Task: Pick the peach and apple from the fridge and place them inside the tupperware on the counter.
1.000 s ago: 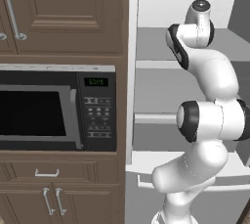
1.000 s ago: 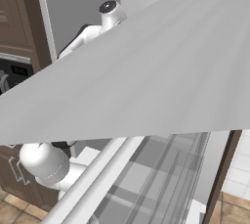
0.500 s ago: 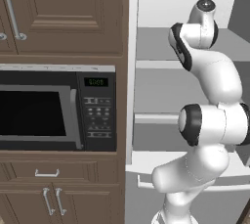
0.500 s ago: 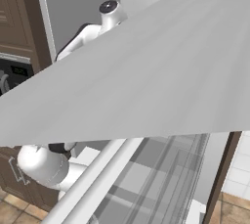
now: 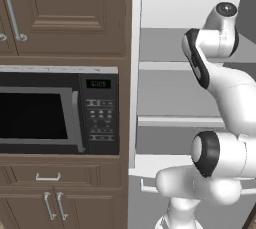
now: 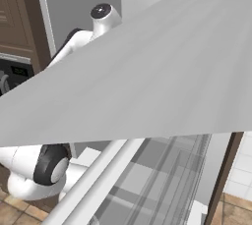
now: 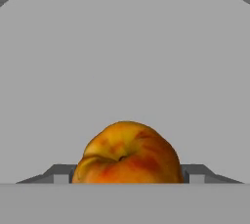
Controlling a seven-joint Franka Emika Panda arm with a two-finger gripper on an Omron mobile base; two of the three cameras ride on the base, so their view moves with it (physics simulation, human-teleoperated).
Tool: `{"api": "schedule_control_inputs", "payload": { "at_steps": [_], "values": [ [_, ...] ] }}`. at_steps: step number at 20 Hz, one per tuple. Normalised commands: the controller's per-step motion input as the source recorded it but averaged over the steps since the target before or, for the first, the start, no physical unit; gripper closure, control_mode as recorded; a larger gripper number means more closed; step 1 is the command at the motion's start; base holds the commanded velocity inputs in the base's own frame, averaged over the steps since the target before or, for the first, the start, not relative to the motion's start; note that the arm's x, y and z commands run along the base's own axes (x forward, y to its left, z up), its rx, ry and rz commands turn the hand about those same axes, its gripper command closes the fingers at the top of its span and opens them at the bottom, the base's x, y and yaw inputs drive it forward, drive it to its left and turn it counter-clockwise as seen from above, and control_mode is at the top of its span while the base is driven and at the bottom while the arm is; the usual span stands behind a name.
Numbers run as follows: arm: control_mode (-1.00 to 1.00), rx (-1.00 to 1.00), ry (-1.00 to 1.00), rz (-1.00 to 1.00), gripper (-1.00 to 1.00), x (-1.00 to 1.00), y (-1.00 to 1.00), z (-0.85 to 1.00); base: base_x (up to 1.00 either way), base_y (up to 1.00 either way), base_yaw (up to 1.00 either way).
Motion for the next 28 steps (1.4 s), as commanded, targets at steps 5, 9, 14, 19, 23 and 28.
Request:
{"api": "schedule_control_inputs", "payload": {
  "at_steps": [5,9,14,19,23,28],
  "values": [
    [-1.0,0.0,0.02,0.0,1.0,-0.76,0.03,0.45,0.0,0.0,0.0],
    [-1.0,0.0,0.18,0.0,1.0,-0.71,0.3,0.32,0.0,0.0,0.0],
    [-1.0,0.0,0.19,0.0,1.0,-0.42,0.52,0.14,0.0,0.0,0.0],
    [-1.0,0.0,0.01,0.0,1.0,-0.46,0.47,0.0,0.0,0.0,0.0],
    [-1.0,0.0,0.0,0.01,1.0,-0.5,0.41,-0.01,0.0,0.0,0.0],
    [1.0,0.0,0.0,0.0,1.0,0.0,0.0,0.0,-0.55,0.67,0.32]
  ]
}}
